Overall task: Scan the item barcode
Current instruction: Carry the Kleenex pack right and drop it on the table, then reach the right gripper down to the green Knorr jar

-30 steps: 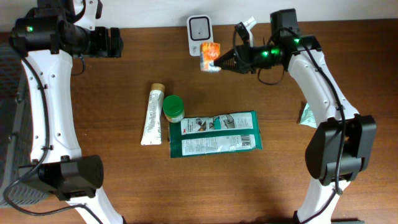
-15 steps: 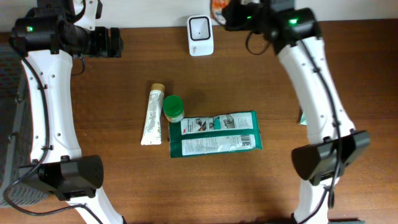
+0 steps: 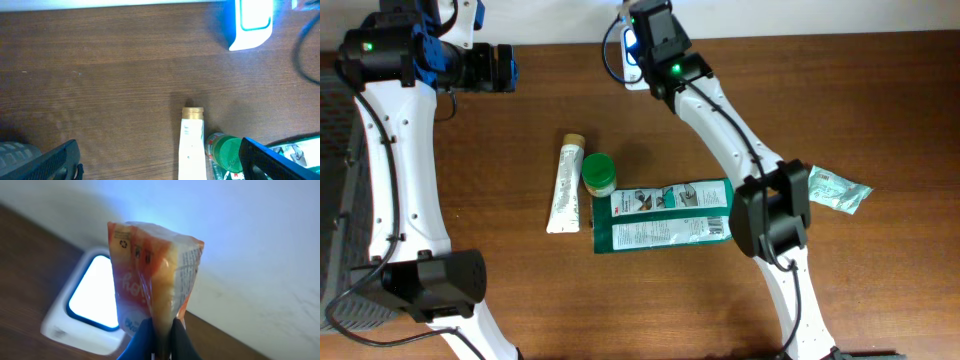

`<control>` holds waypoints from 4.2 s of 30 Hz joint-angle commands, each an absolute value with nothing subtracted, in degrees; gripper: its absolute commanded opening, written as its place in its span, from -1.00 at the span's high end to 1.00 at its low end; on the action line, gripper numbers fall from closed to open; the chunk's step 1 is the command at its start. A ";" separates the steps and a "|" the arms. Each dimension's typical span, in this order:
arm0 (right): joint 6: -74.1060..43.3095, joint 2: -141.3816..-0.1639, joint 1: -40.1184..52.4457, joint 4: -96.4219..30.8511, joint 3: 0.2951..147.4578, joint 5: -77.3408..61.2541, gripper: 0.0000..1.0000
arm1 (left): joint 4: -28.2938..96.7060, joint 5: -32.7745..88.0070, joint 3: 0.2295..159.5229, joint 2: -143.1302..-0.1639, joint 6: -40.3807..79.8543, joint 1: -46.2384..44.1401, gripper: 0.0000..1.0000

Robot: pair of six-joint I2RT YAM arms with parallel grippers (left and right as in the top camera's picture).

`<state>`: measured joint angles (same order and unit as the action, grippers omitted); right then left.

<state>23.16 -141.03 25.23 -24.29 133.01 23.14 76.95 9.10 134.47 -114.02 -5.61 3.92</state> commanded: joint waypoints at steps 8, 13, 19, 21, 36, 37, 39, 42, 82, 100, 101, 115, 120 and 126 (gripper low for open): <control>35.79 -145.67 25.06 -22.02 133.67 25.58 0.91 | 76.84 9.65 134.72 -113.54 -6.59 3.92 -0.99; 34.76 -145.23 25.12 -21.82 133.73 25.08 0.92 | 76.84 9.65 134.72 -113.54 -6.59 3.92 -0.99; 23.38 -138.80 24.82 -25.67 133.73 18.02 0.92 | 76.84 9.65 134.72 -113.54 -6.59 3.92 -0.98; 18.04 -135.04 24.27 -28.49 133.73 12.71 0.92 | 76.84 9.65 134.72 -113.54 -6.59 3.92 -0.99; -12.97 -117.51 3.40 -83.29 133.16 -8.86 0.92 | 76.84 9.63 134.72 -113.54 -6.59 3.92 -0.98; -12.97 -117.91 1.85 -85.30 132.62 -7.97 0.92 | 76.84 9.65 134.72 -113.54 -6.59 3.92 -0.98; -12.97 -118.58 -1.58 -88.27 130.26 -6.76 0.91 | 76.84 9.65 134.72 -113.54 -6.59 3.92 -0.98; -12.97 -118.76 -6.02 -88.12 124.25 -6.37 0.91 | 76.84 9.65 134.72 -113.54 -6.59 3.92 -0.98; -6.22 -118.39 5.76 -70.87 104.20 -21.82 -0.21 | 76.84 9.65 134.72 -113.54 -6.59 3.92 -0.98; 1.76 -124.11 36.38 -57.39 119.17 -4.40 -0.97 | 76.84 9.65 134.72 -113.54 -6.59 3.92 -0.98; 1.72 -125.27 36.60 -57.10 119.15 -5.04 -0.97 | 76.84 9.65 134.72 -113.54 -6.59 3.92 -0.98; 1.63 -132.55 39.16 -54.24 119.15 -8.23 -0.96 | 76.84 9.65 134.72 -113.54 -6.57 3.92 -0.98; 1.61 -134.47 39.16 -54.08 119.15 -8.40 -0.95 | 76.84 9.65 134.72 -113.54 -6.57 3.92 -0.98; 1.52 -135.50 39.38 -54.11 119.15 -8.38 -0.72 | 76.84 9.65 134.72 -113.54 -6.57 3.92 -0.98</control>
<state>1.69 -134.82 38.79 -54.17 118.52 -7.64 76.97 9.08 134.47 -114.02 -5.61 3.92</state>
